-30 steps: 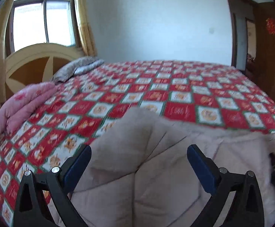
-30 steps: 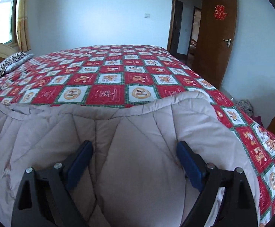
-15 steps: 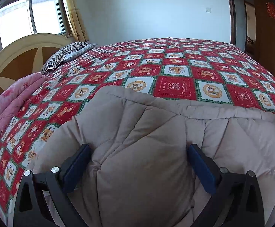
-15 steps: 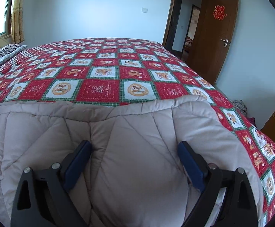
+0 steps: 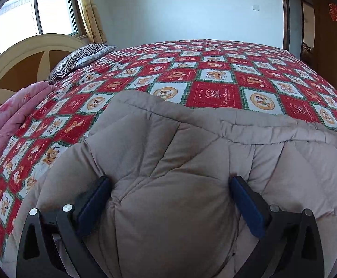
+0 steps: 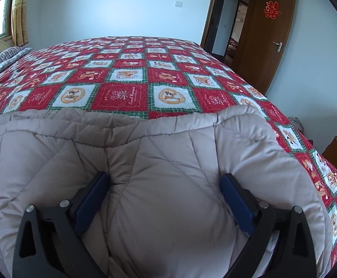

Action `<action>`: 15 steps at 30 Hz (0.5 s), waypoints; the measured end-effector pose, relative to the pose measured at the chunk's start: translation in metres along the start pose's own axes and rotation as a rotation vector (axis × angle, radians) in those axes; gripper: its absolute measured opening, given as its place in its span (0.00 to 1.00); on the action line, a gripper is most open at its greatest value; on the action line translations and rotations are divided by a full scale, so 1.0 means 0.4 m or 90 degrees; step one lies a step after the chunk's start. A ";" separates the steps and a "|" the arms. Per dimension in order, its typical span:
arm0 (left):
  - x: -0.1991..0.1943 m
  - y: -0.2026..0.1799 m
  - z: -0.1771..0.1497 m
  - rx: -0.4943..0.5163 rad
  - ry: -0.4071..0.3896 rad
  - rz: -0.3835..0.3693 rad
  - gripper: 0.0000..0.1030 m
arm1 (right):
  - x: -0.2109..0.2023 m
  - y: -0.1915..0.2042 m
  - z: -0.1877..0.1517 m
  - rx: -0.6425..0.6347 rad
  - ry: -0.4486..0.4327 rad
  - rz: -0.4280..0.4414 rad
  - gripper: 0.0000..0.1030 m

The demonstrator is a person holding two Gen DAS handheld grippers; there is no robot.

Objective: Fold large clothes

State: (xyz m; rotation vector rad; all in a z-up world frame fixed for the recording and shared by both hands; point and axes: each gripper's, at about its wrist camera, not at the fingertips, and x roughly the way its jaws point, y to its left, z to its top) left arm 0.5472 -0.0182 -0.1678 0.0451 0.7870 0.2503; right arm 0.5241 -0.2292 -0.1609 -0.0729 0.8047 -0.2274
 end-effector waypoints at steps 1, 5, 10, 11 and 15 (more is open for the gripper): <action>0.002 0.000 -0.001 0.000 0.002 -0.001 0.99 | 0.002 0.000 -0.001 -0.001 0.002 0.000 0.96; 0.010 0.000 -0.001 0.000 0.011 -0.002 0.99 | 0.008 0.002 0.000 -0.004 0.009 -0.003 0.96; 0.013 -0.001 -0.002 0.000 0.013 0.001 0.99 | 0.014 0.008 -0.001 -0.010 0.014 -0.012 0.97; 0.012 0.000 -0.003 0.000 0.013 -0.001 0.99 | 0.014 0.008 -0.001 -0.011 0.014 -0.013 0.97; 0.014 0.001 -0.004 0.000 0.014 -0.001 0.99 | 0.021 0.015 -0.002 -0.018 0.022 -0.021 0.97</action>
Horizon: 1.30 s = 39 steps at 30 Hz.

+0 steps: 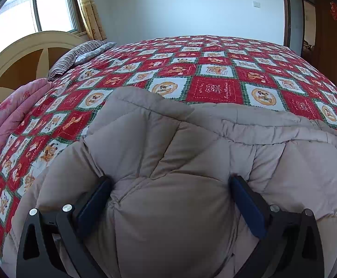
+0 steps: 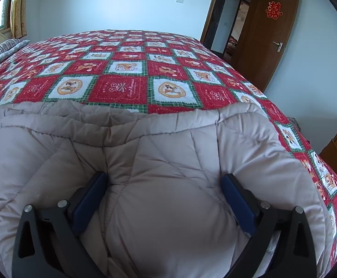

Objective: Fold large clothes

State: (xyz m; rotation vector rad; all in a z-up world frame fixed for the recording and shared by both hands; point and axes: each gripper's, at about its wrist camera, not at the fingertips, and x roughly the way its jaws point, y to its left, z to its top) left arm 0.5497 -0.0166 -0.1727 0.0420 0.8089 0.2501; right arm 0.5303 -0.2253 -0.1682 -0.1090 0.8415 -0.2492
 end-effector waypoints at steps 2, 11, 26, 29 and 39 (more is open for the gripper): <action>0.000 0.000 0.000 0.000 0.000 0.000 0.99 | 0.002 0.002 0.000 -0.002 0.002 -0.003 0.98; 0.001 -0.001 0.000 0.001 0.001 0.001 0.99 | 0.010 0.005 0.001 -0.005 0.008 -0.007 0.98; -0.194 0.112 -0.042 0.069 -0.093 0.055 0.99 | -0.128 -0.022 -0.023 0.026 -0.024 0.031 0.98; -0.158 0.146 -0.079 0.050 -0.064 0.067 0.99 | -0.240 0.015 -0.068 0.017 -0.083 0.070 0.99; -0.157 0.145 -0.132 0.038 -0.096 0.082 0.99 | -0.170 0.138 -0.176 -0.073 -0.057 0.061 1.00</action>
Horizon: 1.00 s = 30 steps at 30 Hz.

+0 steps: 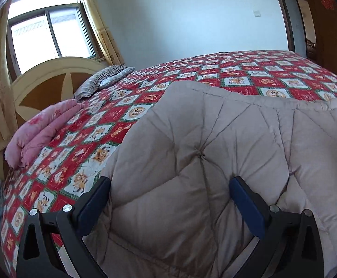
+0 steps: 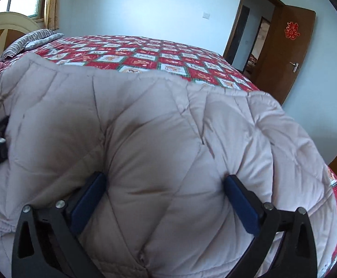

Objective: Fold large clothes

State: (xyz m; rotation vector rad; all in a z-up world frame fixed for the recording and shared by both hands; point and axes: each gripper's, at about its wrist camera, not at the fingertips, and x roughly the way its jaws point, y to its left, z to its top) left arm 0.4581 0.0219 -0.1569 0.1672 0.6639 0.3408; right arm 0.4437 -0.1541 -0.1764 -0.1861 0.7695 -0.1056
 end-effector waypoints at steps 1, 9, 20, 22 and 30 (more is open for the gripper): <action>-0.005 0.010 -0.002 -0.007 0.005 -0.002 0.99 | 0.007 0.004 0.001 -0.005 0.003 -0.002 1.00; -0.128 0.200 -0.090 -0.108 0.006 0.052 0.99 | -0.021 0.000 0.003 -0.012 0.008 0.001 1.00; -0.108 0.259 -0.184 -0.249 0.109 -0.141 0.99 | -0.145 0.027 -0.142 -0.042 -0.020 -0.002 1.00; -0.099 0.239 -0.186 -0.263 0.105 -0.157 0.99 | -0.130 0.022 -0.136 -0.037 0.000 0.010 1.00; -0.078 0.202 -0.181 -0.284 0.101 -0.211 0.61 | -0.121 0.037 -0.136 -0.053 0.004 -0.005 1.00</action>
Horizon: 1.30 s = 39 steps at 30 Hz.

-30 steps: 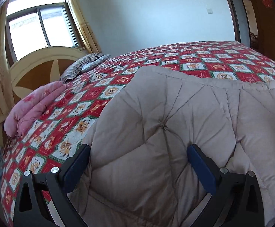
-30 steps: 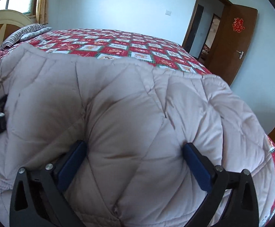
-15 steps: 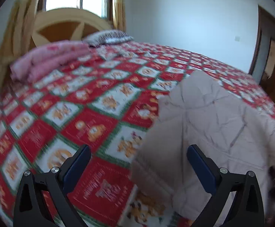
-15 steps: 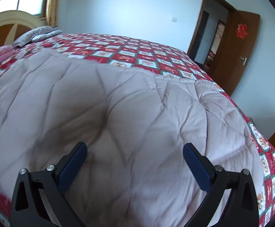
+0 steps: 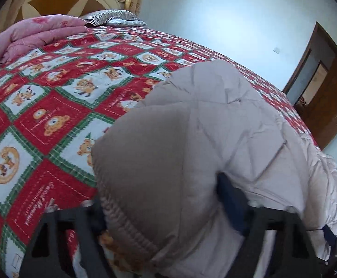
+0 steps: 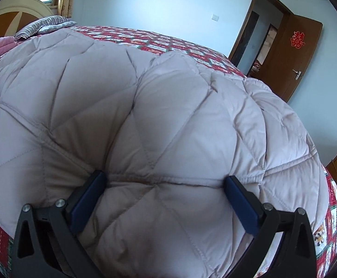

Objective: Fold large clothes

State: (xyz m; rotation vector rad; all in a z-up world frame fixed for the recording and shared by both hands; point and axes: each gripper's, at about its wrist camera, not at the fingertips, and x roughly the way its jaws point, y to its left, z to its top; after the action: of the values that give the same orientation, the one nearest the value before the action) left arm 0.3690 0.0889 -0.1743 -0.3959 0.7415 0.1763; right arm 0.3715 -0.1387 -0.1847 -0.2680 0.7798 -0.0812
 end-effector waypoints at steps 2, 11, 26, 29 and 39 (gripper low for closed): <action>-0.023 -0.025 -0.006 0.033 -0.014 -0.004 0.41 | 0.000 0.003 0.000 -0.004 -0.001 -0.005 1.00; -0.116 0.022 0.034 0.070 -0.050 -0.011 0.19 | -0.109 -0.062 -0.022 0.013 -0.059 0.080 0.99; -0.365 0.107 0.123 0.186 -0.207 0.044 0.17 | -0.085 -0.111 -0.049 0.075 -0.019 0.066 0.93; -0.424 -0.009 0.106 0.283 -0.260 0.024 0.17 | -0.085 -0.124 -0.059 0.081 -0.027 0.072 0.93; -0.432 -0.357 -0.031 0.512 -0.295 -0.085 0.17 | -0.119 -0.243 -0.092 0.152 -0.061 0.082 0.93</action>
State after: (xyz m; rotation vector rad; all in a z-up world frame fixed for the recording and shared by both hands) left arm 0.2775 -0.0496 -0.0228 0.3574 0.2801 -0.1587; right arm 0.3142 -0.2316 -0.1511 0.0054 0.6834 -0.0387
